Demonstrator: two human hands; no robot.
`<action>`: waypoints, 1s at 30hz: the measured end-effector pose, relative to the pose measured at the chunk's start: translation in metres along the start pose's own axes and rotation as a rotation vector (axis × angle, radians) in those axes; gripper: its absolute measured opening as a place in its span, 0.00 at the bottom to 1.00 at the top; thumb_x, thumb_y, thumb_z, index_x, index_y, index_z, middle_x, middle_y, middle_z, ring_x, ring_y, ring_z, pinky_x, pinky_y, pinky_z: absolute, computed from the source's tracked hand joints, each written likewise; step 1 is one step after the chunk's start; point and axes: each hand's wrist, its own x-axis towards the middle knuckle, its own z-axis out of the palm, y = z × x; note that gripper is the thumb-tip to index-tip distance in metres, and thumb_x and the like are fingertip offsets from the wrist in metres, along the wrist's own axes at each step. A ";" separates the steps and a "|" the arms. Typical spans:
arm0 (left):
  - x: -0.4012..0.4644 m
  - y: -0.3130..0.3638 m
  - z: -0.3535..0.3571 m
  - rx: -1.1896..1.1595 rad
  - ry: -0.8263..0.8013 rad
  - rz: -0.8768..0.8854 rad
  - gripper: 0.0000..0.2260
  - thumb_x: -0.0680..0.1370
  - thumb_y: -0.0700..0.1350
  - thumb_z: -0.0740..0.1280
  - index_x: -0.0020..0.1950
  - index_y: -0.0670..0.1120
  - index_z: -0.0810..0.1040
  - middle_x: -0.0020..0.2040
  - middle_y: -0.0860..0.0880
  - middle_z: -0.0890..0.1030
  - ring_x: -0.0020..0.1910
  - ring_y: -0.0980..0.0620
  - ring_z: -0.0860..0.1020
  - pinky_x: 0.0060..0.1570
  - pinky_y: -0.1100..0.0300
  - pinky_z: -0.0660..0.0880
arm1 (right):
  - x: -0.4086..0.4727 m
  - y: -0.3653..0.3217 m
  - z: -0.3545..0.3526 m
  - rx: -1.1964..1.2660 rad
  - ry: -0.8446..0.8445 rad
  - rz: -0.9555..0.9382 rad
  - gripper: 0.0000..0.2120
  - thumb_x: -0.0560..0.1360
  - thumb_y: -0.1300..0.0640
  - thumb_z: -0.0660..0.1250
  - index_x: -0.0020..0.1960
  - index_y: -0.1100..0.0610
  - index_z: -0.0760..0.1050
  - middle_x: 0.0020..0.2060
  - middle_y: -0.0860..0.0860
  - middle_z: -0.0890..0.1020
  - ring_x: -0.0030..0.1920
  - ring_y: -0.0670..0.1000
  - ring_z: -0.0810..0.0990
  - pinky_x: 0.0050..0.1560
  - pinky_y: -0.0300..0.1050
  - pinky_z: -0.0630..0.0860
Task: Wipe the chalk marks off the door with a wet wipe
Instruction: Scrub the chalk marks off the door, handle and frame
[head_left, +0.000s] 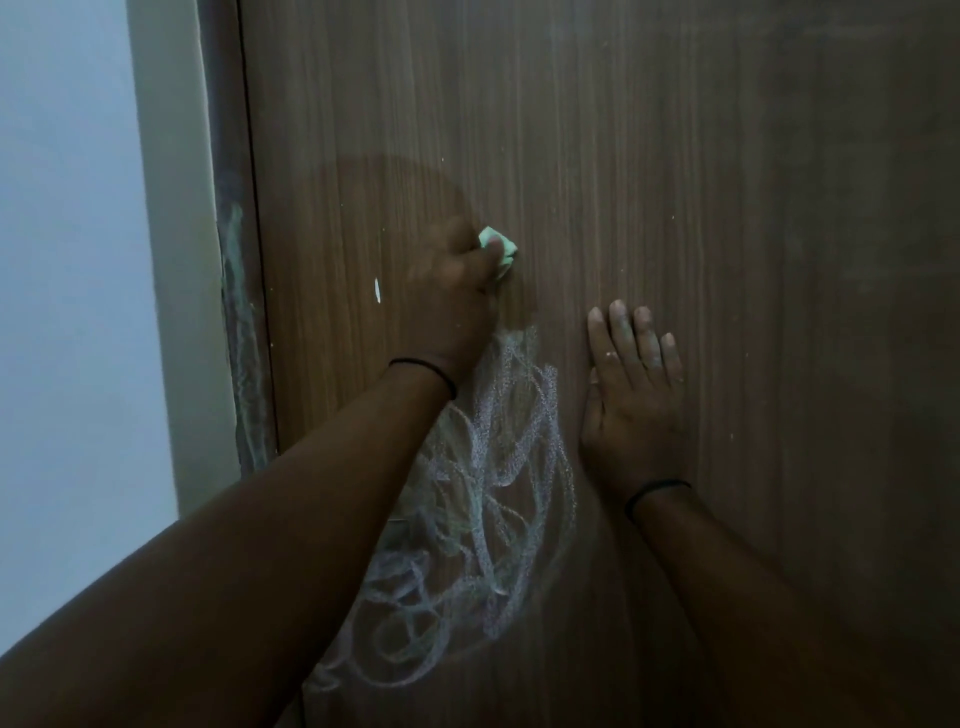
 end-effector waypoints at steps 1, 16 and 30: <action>-0.003 0.006 0.004 -0.005 0.003 0.030 0.05 0.76 0.35 0.69 0.50 0.37 0.84 0.44 0.40 0.80 0.43 0.41 0.78 0.36 0.56 0.73 | 0.000 0.000 0.000 0.002 -0.003 0.000 0.25 0.81 0.60 0.56 0.78 0.55 0.59 0.78 0.52 0.61 0.79 0.52 0.53 0.77 0.58 0.54; -0.086 0.032 0.009 -0.019 -0.205 0.303 0.09 0.76 0.38 0.70 0.55 0.38 0.82 0.41 0.42 0.78 0.38 0.45 0.75 0.34 0.52 0.73 | -0.002 0.001 0.001 -0.024 -0.001 0.000 0.24 0.82 0.58 0.54 0.78 0.55 0.59 0.78 0.53 0.61 0.79 0.52 0.53 0.77 0.58 0.54; -0.096 0.027 0.002 0.035 -0.218 0.339 0.12 0.74 0.39 0.73 0.56 0.39 0.82 0.42 0.42 0.78 0.39 0.45 0.75 0.35 0.54 0.71 | -0.002 -0.001 -0.002 -0.042 -0.019 0.007 0.24 0.82 0.58 0.53 0.78 0.55 0.58 0.78 0.53 0.60 0.79 0.53 0.53 0.77 0.57 0.53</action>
